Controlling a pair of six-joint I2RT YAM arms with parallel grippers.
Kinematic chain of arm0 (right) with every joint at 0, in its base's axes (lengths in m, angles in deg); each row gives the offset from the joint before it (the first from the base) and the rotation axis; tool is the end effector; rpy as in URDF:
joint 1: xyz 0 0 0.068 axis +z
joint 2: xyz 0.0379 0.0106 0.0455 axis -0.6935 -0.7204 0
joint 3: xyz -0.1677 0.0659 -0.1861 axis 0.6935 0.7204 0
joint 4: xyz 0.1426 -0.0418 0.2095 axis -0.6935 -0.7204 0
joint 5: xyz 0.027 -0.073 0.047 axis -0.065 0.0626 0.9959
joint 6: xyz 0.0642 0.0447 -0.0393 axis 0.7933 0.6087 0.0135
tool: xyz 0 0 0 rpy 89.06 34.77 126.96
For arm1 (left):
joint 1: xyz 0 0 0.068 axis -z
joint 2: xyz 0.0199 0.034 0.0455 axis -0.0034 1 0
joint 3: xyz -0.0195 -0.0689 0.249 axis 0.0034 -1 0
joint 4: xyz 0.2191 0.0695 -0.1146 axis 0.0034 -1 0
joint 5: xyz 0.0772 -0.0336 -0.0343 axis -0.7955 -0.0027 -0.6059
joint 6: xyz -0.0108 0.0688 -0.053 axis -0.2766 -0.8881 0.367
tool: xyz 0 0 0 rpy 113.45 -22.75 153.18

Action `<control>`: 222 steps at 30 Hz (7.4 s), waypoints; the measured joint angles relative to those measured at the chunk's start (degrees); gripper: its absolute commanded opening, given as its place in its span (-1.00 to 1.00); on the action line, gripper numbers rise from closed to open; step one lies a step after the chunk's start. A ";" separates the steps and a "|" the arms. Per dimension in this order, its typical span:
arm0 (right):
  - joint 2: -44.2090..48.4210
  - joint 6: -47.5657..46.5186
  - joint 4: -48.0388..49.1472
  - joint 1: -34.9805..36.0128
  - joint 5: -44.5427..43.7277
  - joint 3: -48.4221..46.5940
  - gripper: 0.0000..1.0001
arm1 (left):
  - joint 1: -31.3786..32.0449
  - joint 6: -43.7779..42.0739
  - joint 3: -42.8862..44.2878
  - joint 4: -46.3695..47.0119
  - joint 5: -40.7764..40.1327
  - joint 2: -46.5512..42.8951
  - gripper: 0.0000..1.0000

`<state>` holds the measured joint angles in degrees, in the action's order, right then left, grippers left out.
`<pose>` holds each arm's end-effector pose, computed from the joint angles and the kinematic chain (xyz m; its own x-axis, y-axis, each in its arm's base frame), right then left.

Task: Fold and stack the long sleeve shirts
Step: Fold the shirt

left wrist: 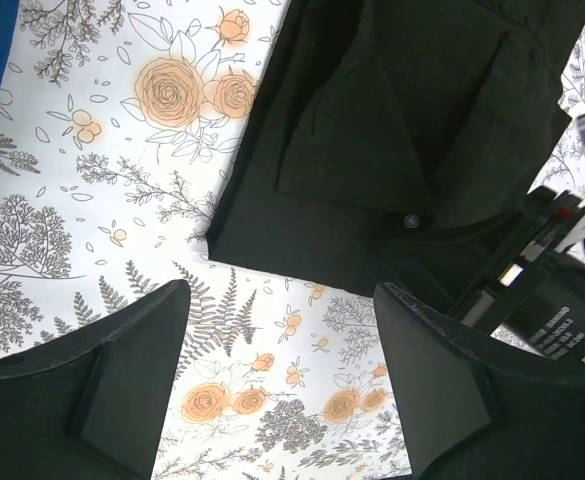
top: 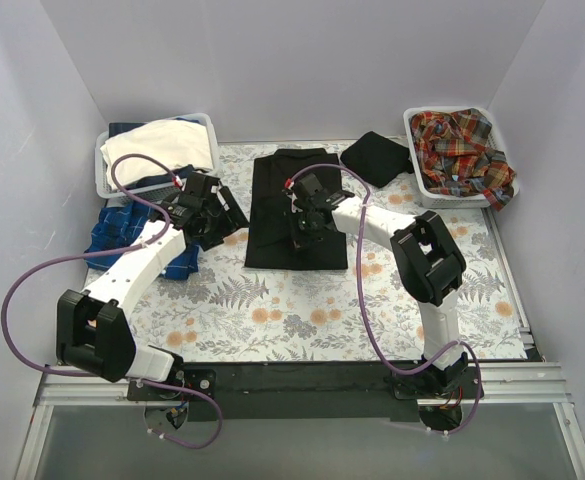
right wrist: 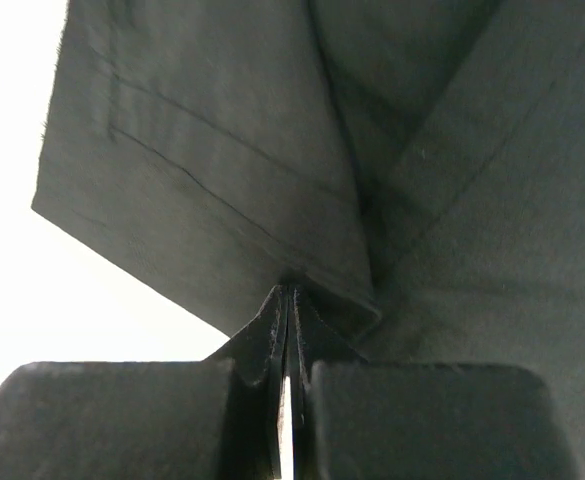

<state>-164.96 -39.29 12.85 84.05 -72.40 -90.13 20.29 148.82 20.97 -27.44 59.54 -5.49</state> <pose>0.3374 0.3004 0.1380 -0.8492 -0.2519 -0.4641 -0.4254 0.8471 0.3185 0.2960 -0.1040 0.2326 -0.3965 -0.9117 -0.1076 -0.7170 0.3807 -0.5839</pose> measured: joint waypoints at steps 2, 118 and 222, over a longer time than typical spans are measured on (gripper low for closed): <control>0.00 0.28 0.70 0.02 -0.09 -0.66 -0.97 | 0.00 0.00 -0.35 -0.11 -0.04 -0.28 0.49; 52.68 8.72 -6.21 3.04 -18.36 43.28 0.04 | 5.27 14.56 -33.07 3.48 13.70 -18.14 0.53; 42.47 8.31 -4.00 -6.62 -5.25 34.14 -0.37 | -2.97 4.44 -35.71 53.64 26.08 9.62 -1.00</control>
<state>-122.49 -30.98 8.85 77.43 -77.65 -55.99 17.32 153.26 -14.75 26.20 85.62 4.13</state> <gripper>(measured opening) 0.340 0.038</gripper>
